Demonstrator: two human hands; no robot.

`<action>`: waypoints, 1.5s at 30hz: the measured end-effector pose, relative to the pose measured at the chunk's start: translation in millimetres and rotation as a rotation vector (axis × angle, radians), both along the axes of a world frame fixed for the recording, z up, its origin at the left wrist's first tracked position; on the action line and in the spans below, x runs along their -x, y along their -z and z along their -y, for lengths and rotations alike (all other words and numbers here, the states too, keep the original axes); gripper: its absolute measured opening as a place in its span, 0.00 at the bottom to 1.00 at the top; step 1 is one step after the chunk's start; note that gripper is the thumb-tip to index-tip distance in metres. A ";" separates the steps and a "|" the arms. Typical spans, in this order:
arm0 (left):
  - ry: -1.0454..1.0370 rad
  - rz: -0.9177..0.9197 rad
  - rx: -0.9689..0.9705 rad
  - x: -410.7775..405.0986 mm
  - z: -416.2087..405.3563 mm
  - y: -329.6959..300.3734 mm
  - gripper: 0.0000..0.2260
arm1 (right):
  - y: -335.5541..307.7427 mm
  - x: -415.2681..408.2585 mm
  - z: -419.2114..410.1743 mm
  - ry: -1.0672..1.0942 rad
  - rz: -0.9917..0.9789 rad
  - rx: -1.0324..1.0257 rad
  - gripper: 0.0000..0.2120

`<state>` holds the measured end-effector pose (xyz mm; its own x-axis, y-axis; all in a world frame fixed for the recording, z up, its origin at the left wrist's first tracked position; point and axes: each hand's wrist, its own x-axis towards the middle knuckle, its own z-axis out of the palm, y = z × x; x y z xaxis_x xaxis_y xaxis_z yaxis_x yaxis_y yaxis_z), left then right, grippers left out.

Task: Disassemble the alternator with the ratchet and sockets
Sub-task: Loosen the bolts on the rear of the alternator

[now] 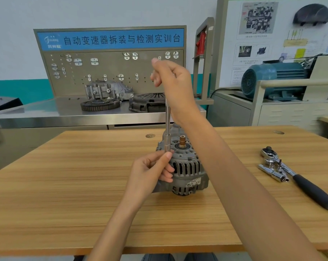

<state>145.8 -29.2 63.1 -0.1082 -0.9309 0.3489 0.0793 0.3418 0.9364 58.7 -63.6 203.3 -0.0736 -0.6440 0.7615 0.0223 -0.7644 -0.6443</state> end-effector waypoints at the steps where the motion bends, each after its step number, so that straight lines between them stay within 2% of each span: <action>1: -0.005 -0.003 0.000 0.2 0.9 0.0 0.10 | 1.1 -1.0 -0.3 0.010 0.009 0.009 0.19; 3: -0.020 -0.016 -0.002 1.1 2.2 0.0 0.10 | 3.5 -4.6 -1.0 0.118 -0.006 0.089 0.19; 5: -0.030 -0.020 0.004 2.7 2.8 -0.5 0.08 | 7.4 -8.1 -1.3 0.444 -0.108 0.215 0.21; 7: -0.036 -0.028 -0.001 3.1 3.2 -0.2 0.06 | 11.5 -11.2 -1.9 0.821 -0.231 0.310 0.16; 8: -0.035 -0.030 -0.007 2.9 3.2 -0.1 0.06 | 12.4 -12.0 -2.0 0.885 -0.252 0.326 0.14; 9: -0.031 -0.028 -0.012 2.6 3.0 -0.1 0.06 | 11.8 -12.5 -2.7 0.865 -0.250 0.312 0.14; 11: -0.018 -0.014 -0.014 1.9 1.7 -0.8 0.08 | 7.8 -11.5 -2.2 0.693 -0.222 0.251 0.18; 13: -0.003 -0.001 -0.011 0.9 0.1 -2.3 0.08 | 3.6 -9.4 -2.0 0.495 -0.176 0.185 0.21; 17: 0.009 0.002 -0.014 -0.7 -0.4 -3.2 0.13 | -0.8 1.3 -3.0 0.024 -0.034 0.010 0.20; 20: 0.015 0.028 0.001 -1.6 0.0 -2.4 0.09 | -2.3 5.1 -1.6 -0.103 0.061 -0.055 0.20; 23: 0.015 0.025 0.015 -1.3 0.6 -2.2 0.10 | 1.6 0.3 -2.4 0.055 0.051 0.021 0.20; 27: -0.008 -0.005 0.008 0.9 2.6 -0.8 0.09 | 9.2 -10.2 -4.0 0.605 -0.166 0.246 0.18; 28: -0.009 -0.012 0.005 1.5 2.6 -0.7 0.09 | 9.0 -12.3 -4.5 0.649 -0.163 0.264 0.19; 31: -0.005 -0.013 0.000 1.5 0.9 -1.5 0.11 | 4.2 -11.2 -4.6 0.419 -0.109 0.196 0.22; 35: 0.039 0.009 -0.015 -2.0 0.8 -2.3 0.12 | -0.7 -6.1 -6.9 0.138 -0.034 0.056 0.19; 39: 0.014 0.025 -0.005 -0.7 2.6 -0.6 0.11 | 0.1 0.7 -4.7 0.034 0.059 0.014 0.20; 41: -0.011 0.015 -0.002 0.5 3.4 0.6 0.09 | 3.6 -1.5 -3.5 0.217 -0.021 0.097 0.19; 44: -0.030 0.003 -0.009 1.9 2.7 0.8 0.06 | 10.1 -8.9 -4.2 0.781 -0.247 0.260 0.16; 45: -0.031 0.002 -0.013 2.2 2.2 0.8 0.06 | 10.4 -11.1 -5.4 0.877 -0.270 0.289 0.14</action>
